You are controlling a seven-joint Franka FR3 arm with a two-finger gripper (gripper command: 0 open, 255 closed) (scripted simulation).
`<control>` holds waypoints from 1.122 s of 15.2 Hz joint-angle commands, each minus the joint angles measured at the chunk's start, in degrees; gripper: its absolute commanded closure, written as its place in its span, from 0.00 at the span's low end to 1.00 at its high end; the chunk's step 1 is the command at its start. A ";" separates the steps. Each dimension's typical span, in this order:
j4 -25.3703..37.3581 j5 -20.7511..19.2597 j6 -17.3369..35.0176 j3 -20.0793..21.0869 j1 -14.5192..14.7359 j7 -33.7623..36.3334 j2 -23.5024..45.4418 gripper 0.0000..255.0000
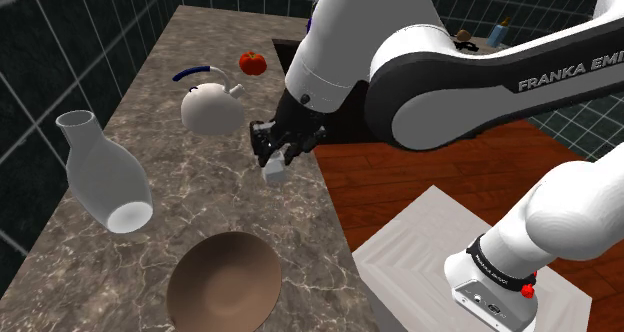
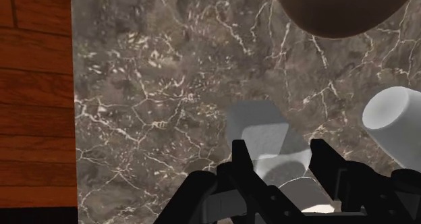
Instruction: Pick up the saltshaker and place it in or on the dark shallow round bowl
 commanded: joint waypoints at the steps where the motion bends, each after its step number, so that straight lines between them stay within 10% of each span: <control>1: 1.17 -1.00 -0.81 2.15 0.33 3.32 0.34 1.00; 8: 7.97 -8.84 -4.19 12.10 0.14 17.90 5.57 1.00; 13: 15.93 -22.01 -9.15 20.25 0.97 32.96 15.57 1.00; 17: 14.14 -25.13 -6.85 19.49 2.06 35.47 17.66 1.00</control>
